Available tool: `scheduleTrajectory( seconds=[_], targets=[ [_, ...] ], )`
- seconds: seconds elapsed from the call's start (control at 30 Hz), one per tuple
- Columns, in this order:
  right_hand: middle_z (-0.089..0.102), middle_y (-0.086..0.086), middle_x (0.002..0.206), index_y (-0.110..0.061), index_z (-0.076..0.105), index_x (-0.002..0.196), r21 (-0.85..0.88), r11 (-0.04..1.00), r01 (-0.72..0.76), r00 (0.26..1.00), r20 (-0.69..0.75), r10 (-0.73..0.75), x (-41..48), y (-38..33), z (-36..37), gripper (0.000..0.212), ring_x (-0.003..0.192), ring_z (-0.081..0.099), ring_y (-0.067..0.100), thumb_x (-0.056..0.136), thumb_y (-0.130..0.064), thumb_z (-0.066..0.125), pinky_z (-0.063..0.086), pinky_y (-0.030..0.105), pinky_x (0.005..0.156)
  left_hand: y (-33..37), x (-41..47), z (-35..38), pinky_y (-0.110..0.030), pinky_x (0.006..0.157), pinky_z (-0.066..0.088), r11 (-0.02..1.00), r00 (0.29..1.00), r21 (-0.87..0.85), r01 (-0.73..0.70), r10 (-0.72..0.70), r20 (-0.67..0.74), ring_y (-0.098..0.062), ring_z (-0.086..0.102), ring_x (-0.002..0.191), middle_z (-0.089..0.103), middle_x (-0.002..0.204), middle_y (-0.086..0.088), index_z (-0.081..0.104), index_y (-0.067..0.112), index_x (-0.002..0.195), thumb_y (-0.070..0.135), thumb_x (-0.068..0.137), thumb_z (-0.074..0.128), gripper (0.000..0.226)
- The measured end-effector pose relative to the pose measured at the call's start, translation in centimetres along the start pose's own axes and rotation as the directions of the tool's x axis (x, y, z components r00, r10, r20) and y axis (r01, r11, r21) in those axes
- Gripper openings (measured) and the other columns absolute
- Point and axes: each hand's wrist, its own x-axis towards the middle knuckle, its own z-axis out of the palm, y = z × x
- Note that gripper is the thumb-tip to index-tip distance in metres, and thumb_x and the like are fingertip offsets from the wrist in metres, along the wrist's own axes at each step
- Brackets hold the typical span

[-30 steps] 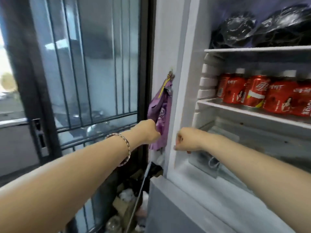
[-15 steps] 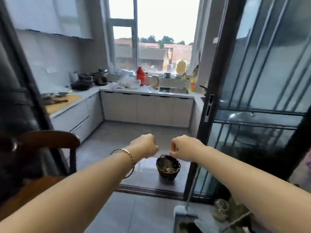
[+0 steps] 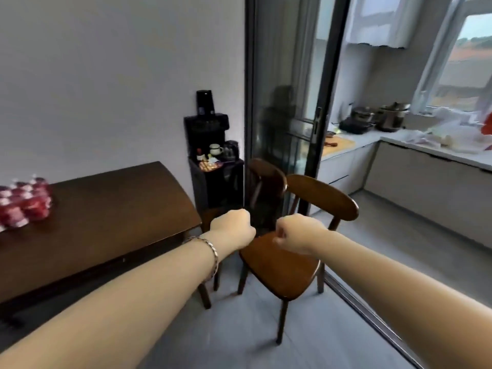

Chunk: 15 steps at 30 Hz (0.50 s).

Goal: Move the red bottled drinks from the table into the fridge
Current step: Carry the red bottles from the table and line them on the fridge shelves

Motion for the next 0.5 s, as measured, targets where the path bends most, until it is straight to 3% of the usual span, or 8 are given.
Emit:
scheduleTrajectory(
  seconds=[0.2,0.5],
  targets=[
    [0.062,0.002,0.107,-0.017,0.059,0.105,-0.009,0.974,0.225,0.972,0.068,-0.224,11.6,-13.8,2.0,0.025,0.099,0.059,0.024,0.091,-0.036,0.052,0.047,0.034,0.079,-16.6,0.4,-3.4,-0.031,0.078,0.044,0.957,0.956,-0.028,0.287,-0.289,-0.059,-0.028,0.060,0.100,0.063,0.110,-0.005,0.061,0.017,0.106,0.027,0.093,0.045,0.023],
    [0.062,0.003,0.111,-0.017,0.056,0.111,0.001,0.884,0.468,0.877,0.125,-0.465,29.3,-29.6,4.7,0.027,0.101,0.060,0.023,0.092,-0.036,0.052,0.051,0.037,0.086,-36.2,6.2,-7.5,-0.028,0.069,0.044,0.862,0.855,-0.094,0.498,-0.507,-0.108,-0.021,0.061,0.086,0.065,0.096,-0.001,0.059,0.017,0.098,0.027,0.095,0.043,0.018]
  ],
)
